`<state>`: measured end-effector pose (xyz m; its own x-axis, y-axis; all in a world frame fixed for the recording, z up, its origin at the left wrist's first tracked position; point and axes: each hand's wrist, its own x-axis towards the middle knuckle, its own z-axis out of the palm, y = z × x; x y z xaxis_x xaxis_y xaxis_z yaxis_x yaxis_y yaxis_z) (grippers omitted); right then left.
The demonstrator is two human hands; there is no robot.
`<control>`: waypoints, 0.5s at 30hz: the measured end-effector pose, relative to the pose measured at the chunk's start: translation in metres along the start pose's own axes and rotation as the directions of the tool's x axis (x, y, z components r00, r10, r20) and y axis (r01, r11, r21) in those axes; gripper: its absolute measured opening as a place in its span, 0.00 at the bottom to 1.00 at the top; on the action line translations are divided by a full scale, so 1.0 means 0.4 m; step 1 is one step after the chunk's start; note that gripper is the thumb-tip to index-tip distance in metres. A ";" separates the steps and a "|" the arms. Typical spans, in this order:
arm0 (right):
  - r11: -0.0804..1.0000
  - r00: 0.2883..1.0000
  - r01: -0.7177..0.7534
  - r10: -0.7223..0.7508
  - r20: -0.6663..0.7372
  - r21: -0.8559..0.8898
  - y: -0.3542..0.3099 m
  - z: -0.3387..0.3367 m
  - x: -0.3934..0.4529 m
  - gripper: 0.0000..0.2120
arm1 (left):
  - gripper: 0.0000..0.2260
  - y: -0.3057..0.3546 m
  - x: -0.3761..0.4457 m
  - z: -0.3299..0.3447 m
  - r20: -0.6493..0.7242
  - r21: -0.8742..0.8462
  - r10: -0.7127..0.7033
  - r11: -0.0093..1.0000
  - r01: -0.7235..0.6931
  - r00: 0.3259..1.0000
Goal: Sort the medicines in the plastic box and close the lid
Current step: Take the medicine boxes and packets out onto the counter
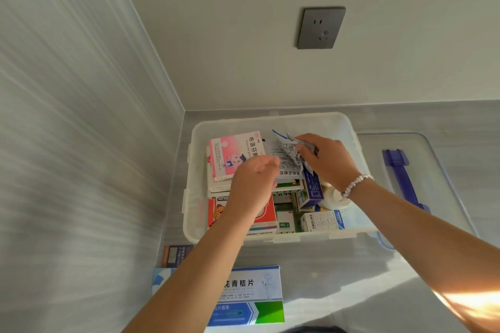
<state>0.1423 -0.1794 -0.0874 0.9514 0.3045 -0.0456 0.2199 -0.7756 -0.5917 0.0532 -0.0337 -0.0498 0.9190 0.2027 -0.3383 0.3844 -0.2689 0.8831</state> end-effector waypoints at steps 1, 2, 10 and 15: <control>1.000 1.000 0.002 -0.002 -0.013 0.015 -0.001 -0.004 -0.002 0.14 | 0.17 0.010 -0.004 0.008 0.042 -0.064 -0.055 0.996 0.057 0.998; 0.999 1.000 0.003 -0.002 -0.021 0.035 -0.004 -0.007 -0.006 0.13 | 0.18 0.017 -0.006 0.014 0.058 -0.100 -0.090 0.990 0.095 0.994; 0.949 0.991 -0.106 0.125 -0.046 0.295 -0.003 -0.058 -0.063 0.11 | 0.16 0.019 -0.033 0.043 -0.017 -0.158 -0.231 0.961 0.226 0.973; 0.930 0.985 -0.092 0.138 -0.105 0.357 -0.034 -0.111 -0.133 0.10 | 0.14 0.037 -0.055 0.063 0.038 -0.451 -0.294 0.848 0.279 0.955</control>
<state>0.0984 -0.2096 -0.0413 0.9900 0.1345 -0.0418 0.0398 -0.5517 -0.8331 0.0408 -0.0659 -0.0376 0.7682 0.2366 -0.5949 0.5426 0.2528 0.8011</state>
